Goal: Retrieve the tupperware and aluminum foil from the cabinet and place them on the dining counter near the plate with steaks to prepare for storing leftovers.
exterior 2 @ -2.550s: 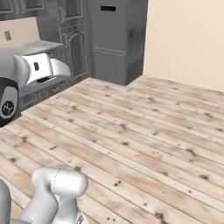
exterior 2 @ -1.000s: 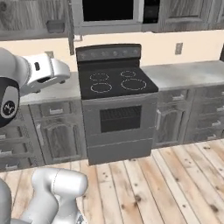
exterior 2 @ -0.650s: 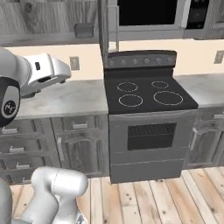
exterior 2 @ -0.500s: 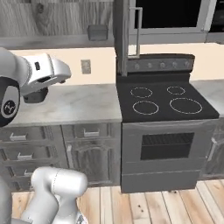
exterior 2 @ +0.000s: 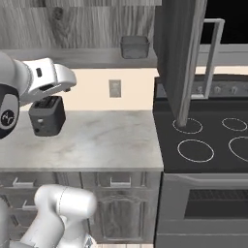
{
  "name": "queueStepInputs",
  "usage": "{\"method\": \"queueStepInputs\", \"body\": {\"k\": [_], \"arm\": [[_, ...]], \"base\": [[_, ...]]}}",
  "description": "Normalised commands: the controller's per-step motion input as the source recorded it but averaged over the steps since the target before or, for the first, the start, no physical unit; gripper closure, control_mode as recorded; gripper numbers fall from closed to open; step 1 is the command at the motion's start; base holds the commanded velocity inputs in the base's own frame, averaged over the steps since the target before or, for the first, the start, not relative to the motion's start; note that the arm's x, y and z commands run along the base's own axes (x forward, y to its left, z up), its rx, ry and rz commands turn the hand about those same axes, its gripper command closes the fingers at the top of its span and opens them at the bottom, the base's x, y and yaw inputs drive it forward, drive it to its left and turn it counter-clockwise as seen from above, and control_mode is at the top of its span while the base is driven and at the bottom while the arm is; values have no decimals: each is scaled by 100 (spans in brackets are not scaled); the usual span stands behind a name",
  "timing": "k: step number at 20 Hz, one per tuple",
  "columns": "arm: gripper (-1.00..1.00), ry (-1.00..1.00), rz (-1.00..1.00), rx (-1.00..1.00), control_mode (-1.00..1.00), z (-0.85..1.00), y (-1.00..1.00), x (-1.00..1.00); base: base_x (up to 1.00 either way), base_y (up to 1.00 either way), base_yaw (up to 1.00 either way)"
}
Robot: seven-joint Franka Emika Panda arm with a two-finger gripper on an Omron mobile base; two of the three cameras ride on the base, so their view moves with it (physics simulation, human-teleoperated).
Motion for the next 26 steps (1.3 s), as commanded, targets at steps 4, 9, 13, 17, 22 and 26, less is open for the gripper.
{"method": "queueStepInputs", "body": {"k": [4,9,13,17,22,26], "arm": [[-100,0,0,0,100,0,0,0],[-100,0,0,0,100,0,0,0],[-100,0,0,0,100,0,0,0],[-100,0,0,0,100,0,0,0],[-100,0,0,0,100,0,0,0],[-100,0,0,0,100,0,0,0]], "base": [[59,-9,7],[51,-21,7],[51,-32,15],[52,-45,20],[60,-42,22],[75,-23,18]]}}
